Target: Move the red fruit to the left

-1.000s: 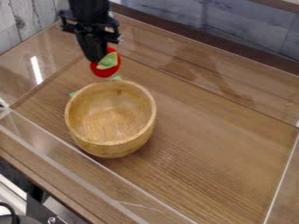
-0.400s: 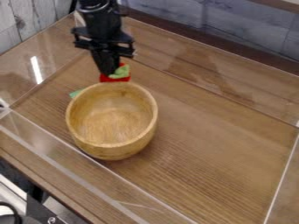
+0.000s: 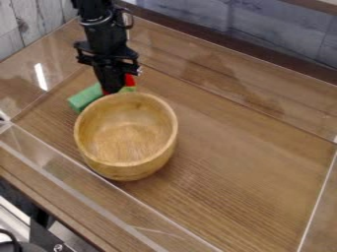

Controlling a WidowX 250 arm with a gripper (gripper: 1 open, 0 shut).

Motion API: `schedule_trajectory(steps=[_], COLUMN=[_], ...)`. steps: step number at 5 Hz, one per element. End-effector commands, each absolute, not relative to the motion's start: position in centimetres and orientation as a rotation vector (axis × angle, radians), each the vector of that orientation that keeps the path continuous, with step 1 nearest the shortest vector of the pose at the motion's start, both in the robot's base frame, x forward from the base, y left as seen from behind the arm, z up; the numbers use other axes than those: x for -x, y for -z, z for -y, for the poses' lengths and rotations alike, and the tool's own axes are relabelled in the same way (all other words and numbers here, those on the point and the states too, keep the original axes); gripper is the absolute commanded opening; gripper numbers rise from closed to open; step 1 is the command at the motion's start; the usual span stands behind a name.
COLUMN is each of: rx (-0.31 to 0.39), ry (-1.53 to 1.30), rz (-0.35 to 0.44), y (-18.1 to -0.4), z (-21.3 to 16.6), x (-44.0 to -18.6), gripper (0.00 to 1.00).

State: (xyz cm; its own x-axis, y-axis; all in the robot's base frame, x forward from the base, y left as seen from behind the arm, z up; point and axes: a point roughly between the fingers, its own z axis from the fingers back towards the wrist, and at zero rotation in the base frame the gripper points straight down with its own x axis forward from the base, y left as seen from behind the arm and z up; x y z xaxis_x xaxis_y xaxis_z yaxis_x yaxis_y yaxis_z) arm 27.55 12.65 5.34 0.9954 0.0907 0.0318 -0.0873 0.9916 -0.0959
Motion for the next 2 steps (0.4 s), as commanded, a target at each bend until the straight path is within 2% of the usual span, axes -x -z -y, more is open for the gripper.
schedule_trajectory(steps=[1, 2], rx=[0.075, 0.083], ry=[-0.070, -0.080], rz=[0.081, 0.078], y=[-6.7, -7.2], z=[-14.2, -15.9], x=[-28.8, -28.5], gripper=[0.00, 1.00])
